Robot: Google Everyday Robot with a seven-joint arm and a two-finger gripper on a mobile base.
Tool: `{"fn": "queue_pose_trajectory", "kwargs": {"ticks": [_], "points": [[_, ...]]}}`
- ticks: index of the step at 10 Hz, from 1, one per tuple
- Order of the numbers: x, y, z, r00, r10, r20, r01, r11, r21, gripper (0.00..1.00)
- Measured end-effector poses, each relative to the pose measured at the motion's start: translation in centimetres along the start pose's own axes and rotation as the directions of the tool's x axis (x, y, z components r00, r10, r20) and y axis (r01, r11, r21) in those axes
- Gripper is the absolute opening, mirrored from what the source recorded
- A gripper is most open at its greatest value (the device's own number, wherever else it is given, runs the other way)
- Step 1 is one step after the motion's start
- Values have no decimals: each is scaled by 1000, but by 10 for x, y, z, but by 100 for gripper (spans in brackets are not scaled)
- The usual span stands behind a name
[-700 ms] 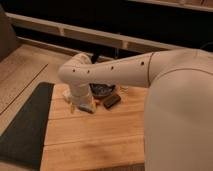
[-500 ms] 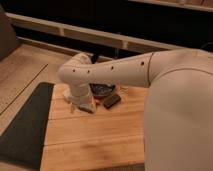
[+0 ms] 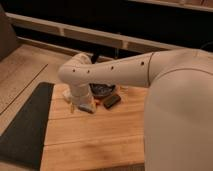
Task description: Place the pepper on the white sponge
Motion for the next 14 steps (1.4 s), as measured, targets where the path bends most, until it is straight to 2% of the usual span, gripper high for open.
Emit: {"fn": "queue_pose_trajectory", "kwargs": {"ticks": [11,13,14], "points": [[0,0,0,1000,0,0,0,1000,0,65],[0,-2,0,1000,-28,-4,28,1000,14,65],[-1,-4,-1,997,-71,-16,71,997,22,65]]}}
